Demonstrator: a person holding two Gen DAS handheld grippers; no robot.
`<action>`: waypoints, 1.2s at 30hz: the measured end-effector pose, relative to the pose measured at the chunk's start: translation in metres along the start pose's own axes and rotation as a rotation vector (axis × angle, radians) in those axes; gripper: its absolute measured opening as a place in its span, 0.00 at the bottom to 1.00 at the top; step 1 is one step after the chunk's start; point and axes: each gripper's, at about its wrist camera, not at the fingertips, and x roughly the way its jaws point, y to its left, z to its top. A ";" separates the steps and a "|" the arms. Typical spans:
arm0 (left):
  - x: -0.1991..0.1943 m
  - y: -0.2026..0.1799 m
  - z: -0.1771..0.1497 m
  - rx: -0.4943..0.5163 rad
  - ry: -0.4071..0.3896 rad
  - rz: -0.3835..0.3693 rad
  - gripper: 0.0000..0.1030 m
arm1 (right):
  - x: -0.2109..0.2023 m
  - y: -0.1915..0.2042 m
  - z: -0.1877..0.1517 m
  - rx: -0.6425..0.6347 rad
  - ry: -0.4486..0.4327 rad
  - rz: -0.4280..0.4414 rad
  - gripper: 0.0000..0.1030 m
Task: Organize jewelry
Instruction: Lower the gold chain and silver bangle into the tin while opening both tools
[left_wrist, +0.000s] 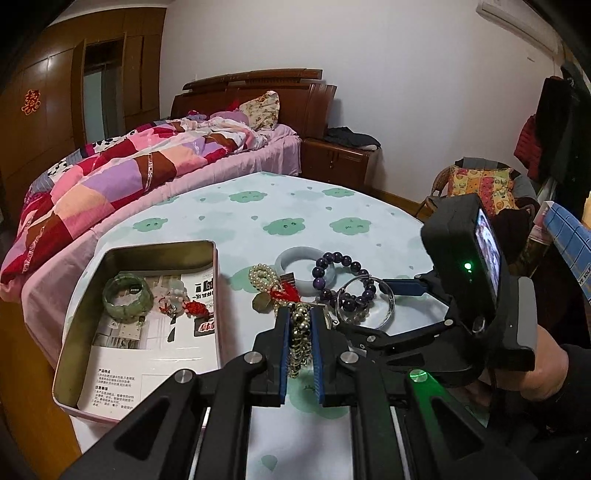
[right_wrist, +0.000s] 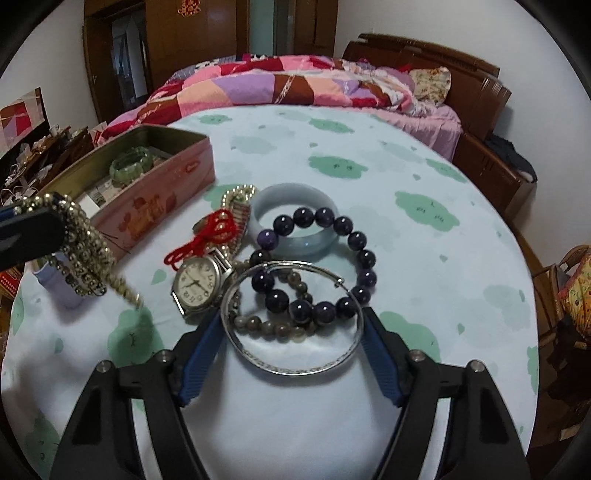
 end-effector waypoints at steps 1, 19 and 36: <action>-0.001 0.000 0.001 0.000 -0.004 -0.001 0.09 | -0.001 0.000 0.000 0.001 -0.009 -0.002 0.74; -0.022 0.025 0.030 0.038 -0.062 0.095 0.09 | -0.024 0.017 0.018 -0.042 -0.119 -0.009 0.74; -0.013 0.091 0.029 -0.092 -0.058 0.196 0.09 | -0.021 0.066 0.078 -0.124 -0.187 0.061 0.74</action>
